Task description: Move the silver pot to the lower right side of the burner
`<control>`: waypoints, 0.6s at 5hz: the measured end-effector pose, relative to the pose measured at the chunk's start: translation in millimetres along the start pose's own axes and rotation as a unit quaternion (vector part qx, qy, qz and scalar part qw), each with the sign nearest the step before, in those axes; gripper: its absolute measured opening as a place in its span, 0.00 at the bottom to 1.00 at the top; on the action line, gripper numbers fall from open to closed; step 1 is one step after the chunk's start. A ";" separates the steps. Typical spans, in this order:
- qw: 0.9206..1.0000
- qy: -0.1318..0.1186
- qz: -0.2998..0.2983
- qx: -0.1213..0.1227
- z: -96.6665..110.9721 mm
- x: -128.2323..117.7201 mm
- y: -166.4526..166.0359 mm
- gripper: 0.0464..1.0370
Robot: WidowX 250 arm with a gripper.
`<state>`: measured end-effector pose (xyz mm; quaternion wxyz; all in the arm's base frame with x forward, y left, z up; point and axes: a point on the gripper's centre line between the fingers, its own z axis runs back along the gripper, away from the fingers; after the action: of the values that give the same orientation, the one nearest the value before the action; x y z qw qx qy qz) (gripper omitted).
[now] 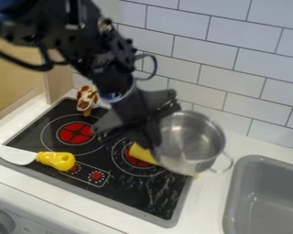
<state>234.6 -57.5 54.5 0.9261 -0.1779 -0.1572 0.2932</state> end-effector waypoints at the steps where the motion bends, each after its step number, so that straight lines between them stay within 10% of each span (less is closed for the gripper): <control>1: 1.000 0.013 -0.018 0.007 1.3 -16.0 15.0 0.00; 3: 0.999 0.035 -0.025 0.022 -0.8 -36.1 32.9 0.00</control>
<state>190.8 -54.1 33.2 0.9419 -0.1638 -0.1226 0.2665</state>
